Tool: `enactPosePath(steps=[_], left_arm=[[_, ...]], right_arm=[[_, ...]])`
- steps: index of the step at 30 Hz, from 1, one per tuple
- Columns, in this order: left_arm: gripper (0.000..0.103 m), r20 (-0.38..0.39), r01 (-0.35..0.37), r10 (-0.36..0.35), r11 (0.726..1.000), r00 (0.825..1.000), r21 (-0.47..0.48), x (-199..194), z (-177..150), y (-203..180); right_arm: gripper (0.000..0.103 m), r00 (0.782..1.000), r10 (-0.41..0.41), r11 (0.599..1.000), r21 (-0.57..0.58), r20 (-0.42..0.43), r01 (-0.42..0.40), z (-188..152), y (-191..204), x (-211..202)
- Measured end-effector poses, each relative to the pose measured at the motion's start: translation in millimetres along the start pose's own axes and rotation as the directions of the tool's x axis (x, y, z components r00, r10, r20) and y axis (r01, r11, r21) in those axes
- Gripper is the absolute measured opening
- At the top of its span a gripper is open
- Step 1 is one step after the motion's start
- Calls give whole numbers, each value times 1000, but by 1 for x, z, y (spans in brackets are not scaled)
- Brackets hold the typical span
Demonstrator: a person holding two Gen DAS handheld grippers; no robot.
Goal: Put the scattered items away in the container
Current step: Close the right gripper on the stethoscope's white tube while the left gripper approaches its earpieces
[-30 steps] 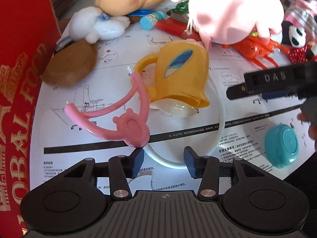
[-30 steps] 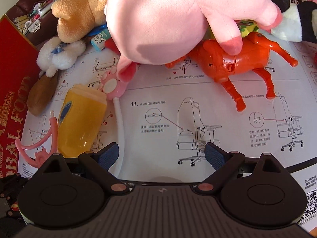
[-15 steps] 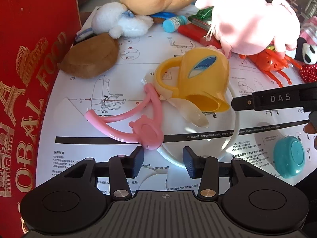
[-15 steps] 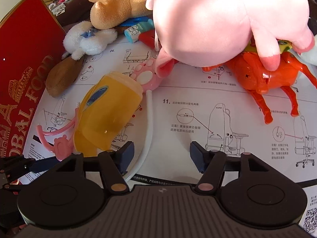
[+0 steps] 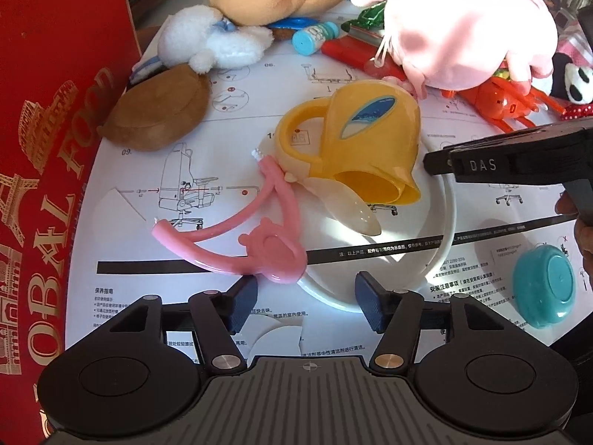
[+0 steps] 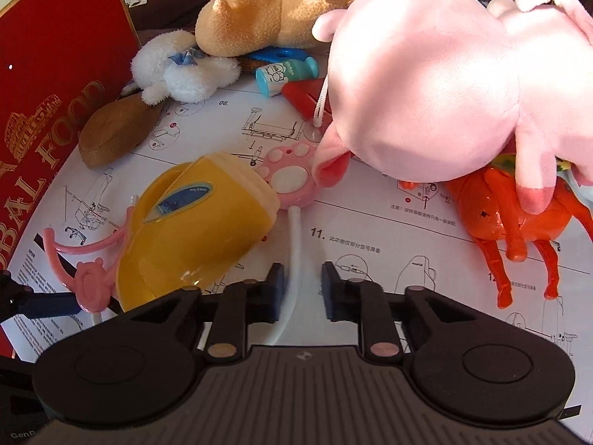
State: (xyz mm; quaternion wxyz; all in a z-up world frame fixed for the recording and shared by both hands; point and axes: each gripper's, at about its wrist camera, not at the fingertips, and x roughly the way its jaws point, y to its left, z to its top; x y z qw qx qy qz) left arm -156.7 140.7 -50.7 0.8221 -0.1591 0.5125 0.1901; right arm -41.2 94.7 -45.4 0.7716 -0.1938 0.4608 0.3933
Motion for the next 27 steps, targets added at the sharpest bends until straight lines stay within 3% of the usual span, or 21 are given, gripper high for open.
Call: enactPosePath(steps=[1,6,10,17,19,22,27], left_arm=[[70,-1,0,0,1000,1000,-2,0,0,0],[71,-2,14,-14,1000,1000,-27,-2,-3,7],[72,-1,17,-17,999,1000,-36,-5,-9,9],[77,-7,-24,24,1000,1000,6,-5,-15,-1],[82,-14,-29,29,999,999,21,-3,-16,-4],[85,-24,-48,49,998,999,48,-1,-17,-10],[91,-35,-55,56,998,998,43,2,-14,-14]], right_arm=[[11,1000,2,1000,11,-6,-2,-2,-2,-2],[11,999,43,996,77,-28,-40,-27,-18,-17],[13,989,121,984,138,-87,-108,-49,-29,-31],[16,988,139,975,184,-65,-125,-61,-31,-38],[26,987,149,974,181,-56,-137,-61,-29,-38],[64,965,261,941,226,-16,-251,-66,-35,-39],[67,968,253,952,179,1,-249,-68,-27,-41]])
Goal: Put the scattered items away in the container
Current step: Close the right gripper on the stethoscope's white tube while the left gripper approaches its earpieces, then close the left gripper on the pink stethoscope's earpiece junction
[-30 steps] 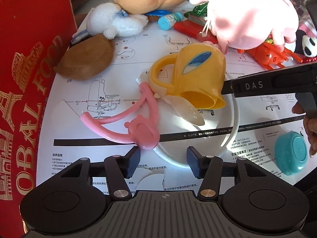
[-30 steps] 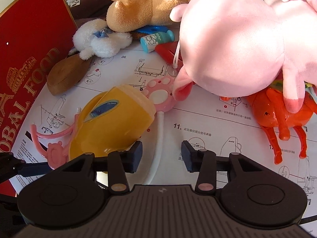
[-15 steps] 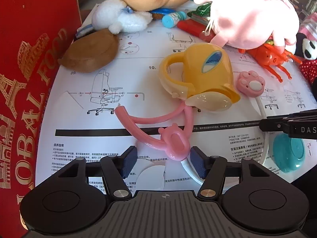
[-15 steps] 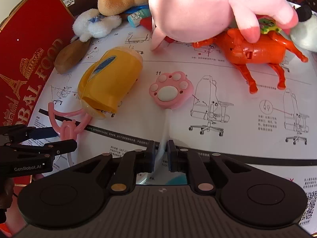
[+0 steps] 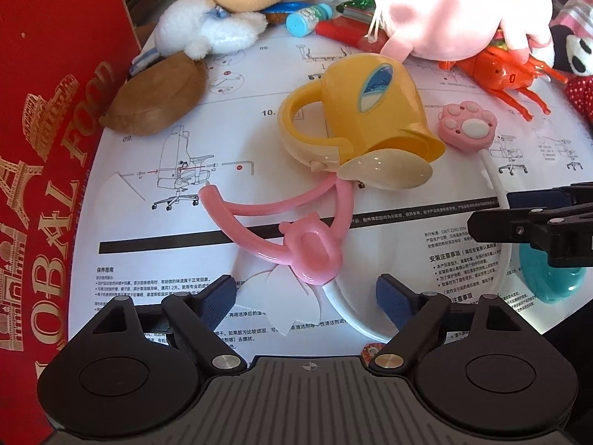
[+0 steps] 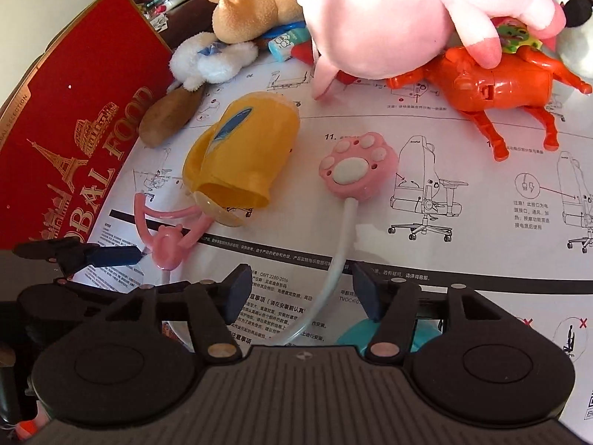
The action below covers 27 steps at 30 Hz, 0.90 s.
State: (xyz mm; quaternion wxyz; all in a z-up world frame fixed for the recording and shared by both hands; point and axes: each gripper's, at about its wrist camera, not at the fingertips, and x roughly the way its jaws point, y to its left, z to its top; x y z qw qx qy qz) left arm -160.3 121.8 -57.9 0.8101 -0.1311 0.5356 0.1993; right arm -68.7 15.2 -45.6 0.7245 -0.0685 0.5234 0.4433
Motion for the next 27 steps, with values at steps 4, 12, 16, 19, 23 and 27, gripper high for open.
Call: enactPosePath(steps=[4,12,16,19,23,27], left_arm=[[92,14,3,-4,1000,1000,9,0,-2,0],[96,-3,-6,6,1000,1000,-9,1,-4,-1],[84,6,-25,25,1000,1000,-10,-3,-6,-2],[71,9,-37,37,999,999,-23,-7,-7,-2],[41,17,-43,43,998,999,-38,-12,-7,-3],[28,18,-44,45,998,999,-41,-14,-7,-1]], right_arm=[[96,991,129,988,82,41,-132,-8,-11,-2],[48,1000,3,993,116,10,-4,3,-13,-8],[47,999,-32,994,104,-7,32,13,-16,-3],[42,998,-61,997,48,-4,61,18,-10,3],[36,993,-118,992,-44,15,119,21,0,11],[37,991,-131,985,-107,11,132,21,4,12]])
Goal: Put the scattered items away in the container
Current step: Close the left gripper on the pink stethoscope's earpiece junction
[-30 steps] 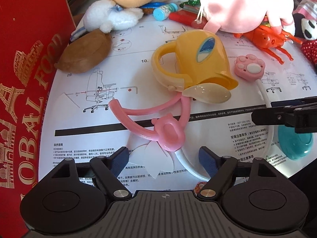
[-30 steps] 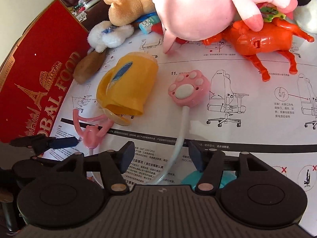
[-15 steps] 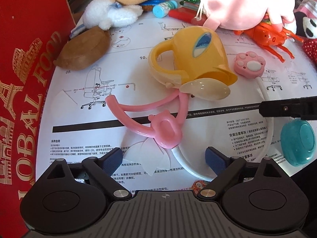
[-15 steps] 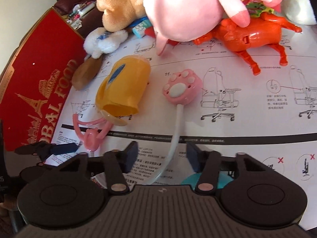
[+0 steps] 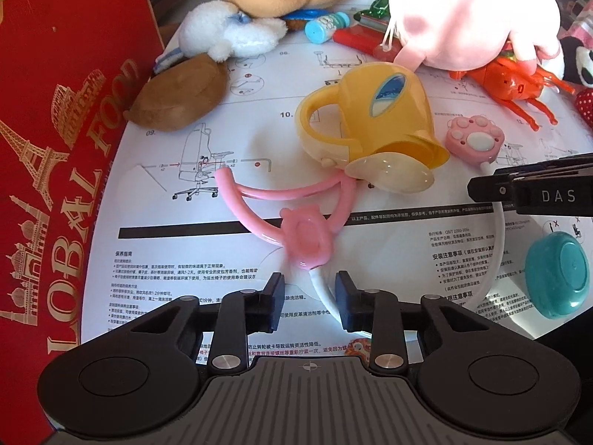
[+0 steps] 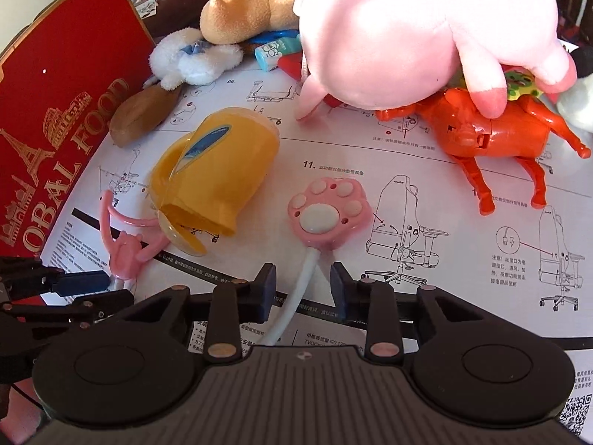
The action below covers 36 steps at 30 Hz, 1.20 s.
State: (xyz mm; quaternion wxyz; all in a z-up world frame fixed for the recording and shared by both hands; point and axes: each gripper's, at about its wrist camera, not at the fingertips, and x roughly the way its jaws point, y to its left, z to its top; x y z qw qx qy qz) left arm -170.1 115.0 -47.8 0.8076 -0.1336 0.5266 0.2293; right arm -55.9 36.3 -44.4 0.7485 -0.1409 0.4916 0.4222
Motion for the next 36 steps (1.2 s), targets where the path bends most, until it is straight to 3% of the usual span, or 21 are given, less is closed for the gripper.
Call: enactPosePath(steps=[2,3,5,11,13,14,15,17,21,28,36], left_arm=[[30,-6,2,-2,1000,1000,-2,0,1,0],[41,-11,3,-3,1000,1000,-2,0,1,-1],[44,-18,-3,3,1000,1000,4,1,3,-5],[70,-31,-35,35,999,999,-16,7,11,-6],[66,-38,-20,20,1000,999,-16,8,13,-5],[58,-39,-5,4,1000,999,-11,8,14,-6],[37,-37,4,-4,1000,999,-3,7,14,-7],[25,-34,-4,4,1000,999,10,6,15,-10],[25,-35,44,-45,998,998,-34,2,11,1],[25,0,34,-34,997,999,-65,-10,-5,19],[25,36,32,-31,999,999,-22,-21,-14,11]], right_arm=[[37,1000,1,1000,0,8,-1,-1,-1,-1],[32,1000,0,1000,4,13,0,-1,-1,-1],[17,1000,-16,1000,-7,23,16,-2,0,0],[16,998,-25,998,-60,52,28,-3,6,2],[13,998,-14,999,-45,55,16,-5,5,2],[11,999,3,1000,-28,54,-2,-6,5,2],[11,998,22,1000,-14,51,-22,-7,5,1],[10,998,47,999,-5,47,-47,-10,8,1],[9,995,87,996,21,50,-88,-10,10,-6],[9,986,162,980,109,29,-165,-11,4,-11],[9,983,177,976,120,52,-182,-13,3,-24]])
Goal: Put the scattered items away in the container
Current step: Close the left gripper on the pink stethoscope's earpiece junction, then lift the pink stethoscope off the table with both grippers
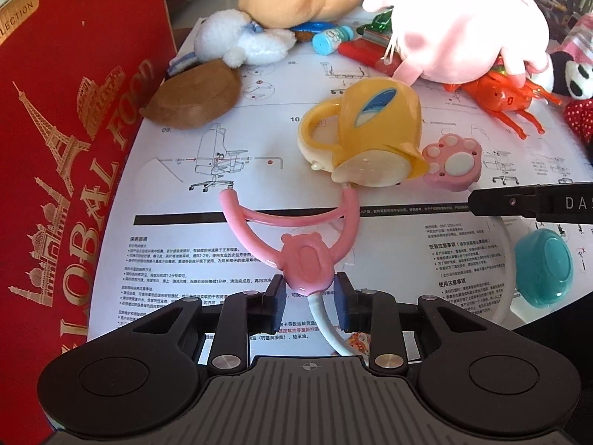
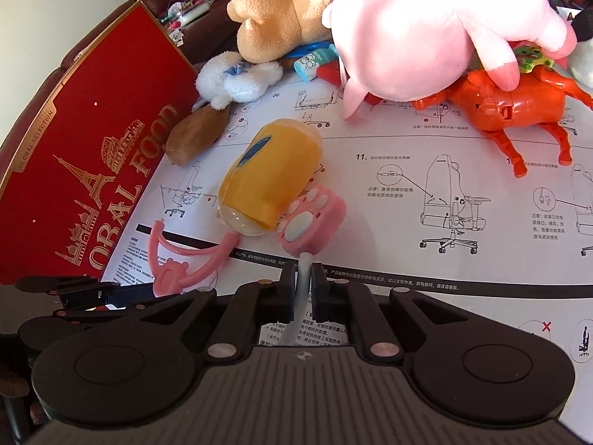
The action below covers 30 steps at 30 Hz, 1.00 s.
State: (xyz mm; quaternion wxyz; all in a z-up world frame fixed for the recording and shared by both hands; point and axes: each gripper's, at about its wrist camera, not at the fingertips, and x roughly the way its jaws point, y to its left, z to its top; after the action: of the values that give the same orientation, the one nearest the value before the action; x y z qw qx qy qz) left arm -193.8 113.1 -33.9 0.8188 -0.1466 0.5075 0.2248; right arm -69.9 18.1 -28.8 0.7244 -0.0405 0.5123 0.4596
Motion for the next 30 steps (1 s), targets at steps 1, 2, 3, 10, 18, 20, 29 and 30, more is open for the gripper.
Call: enactPosePath(steps=[1,2,3,10,18,20,29,30], left_arm=[[25,1,3,-3,1000,1000,3,-1,0,-1],[25,2,6,-6,1000,1000,6,-2,0,-3],[25,5,9,-9,1000,1000,11,-3,1,-4],[25,28,29,-30,999,999,34,-17,3,-11],[25,45,30,-33,998,998,48,-30,3,-12],[25,38,34,-36,998,999,46,-29,2,-11],[24,26,118,-117,993,993,-12,-35,-3,-2],[24,58,113,-112,994,992,-3,-42,-2,-3]], right_arm=[[9,1000,-3,1000,7,0,3,0,-1,-1],[9,1000,-5,1000,17,0,5,0,-4,-2],[9,1000,-6,1000,26,-1,6,0,-5,-3],[9,1000,-12,998,57,9,12,-1,-9,-12],[9,999,-5,998,58,32,3,3,-8,-22],[9,1000,-5,998,59,30,3,3,-7,-22],[9,999,4,1000,23,40,-5,4,5,-24],[9,999,6,1000,19,45,-6,4,6,-25]])
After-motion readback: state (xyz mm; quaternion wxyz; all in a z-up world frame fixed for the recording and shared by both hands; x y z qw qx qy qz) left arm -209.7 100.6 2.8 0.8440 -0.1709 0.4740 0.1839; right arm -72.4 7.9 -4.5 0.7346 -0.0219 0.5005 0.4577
